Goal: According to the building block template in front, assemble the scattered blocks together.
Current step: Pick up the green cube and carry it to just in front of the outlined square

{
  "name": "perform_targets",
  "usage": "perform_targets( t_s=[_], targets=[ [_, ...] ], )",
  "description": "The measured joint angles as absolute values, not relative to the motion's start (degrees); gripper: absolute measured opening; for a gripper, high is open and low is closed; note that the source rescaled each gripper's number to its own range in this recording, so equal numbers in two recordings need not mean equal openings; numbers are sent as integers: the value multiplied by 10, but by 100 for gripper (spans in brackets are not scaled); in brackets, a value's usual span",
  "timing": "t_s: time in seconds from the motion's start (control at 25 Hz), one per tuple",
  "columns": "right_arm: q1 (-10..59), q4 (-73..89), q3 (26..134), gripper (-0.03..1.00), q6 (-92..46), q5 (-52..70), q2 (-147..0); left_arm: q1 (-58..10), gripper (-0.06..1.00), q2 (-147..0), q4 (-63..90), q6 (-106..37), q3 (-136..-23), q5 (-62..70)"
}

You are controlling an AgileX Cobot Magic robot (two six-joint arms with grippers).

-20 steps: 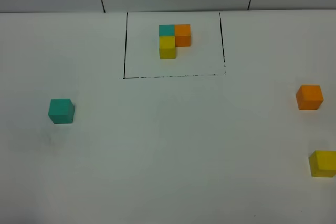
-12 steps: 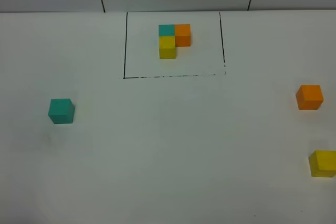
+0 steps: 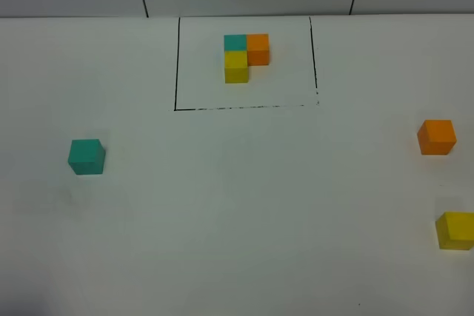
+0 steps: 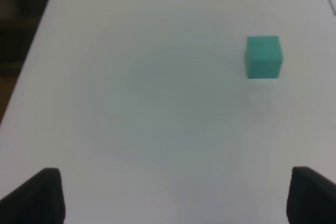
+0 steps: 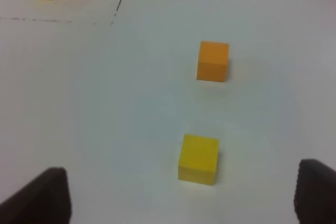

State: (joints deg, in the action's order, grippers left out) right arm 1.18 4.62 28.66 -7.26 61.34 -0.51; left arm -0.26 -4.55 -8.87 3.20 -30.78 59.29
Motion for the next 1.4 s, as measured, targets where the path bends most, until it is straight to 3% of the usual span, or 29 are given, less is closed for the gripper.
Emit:
perform_targets(
  t_s=[0.64,0.92,1.4],
  targets=[
    [12,46,287,73,-73,613,-5,-3,95,-703,-48,48,-588,609],
    [12,46,287,73,-73,613,-5,-3,95,-830,24,24,-615,539],
    [12,46,287,73,-73,613,-5,-57,95,-972,18,48,-615,437]
  ],
)
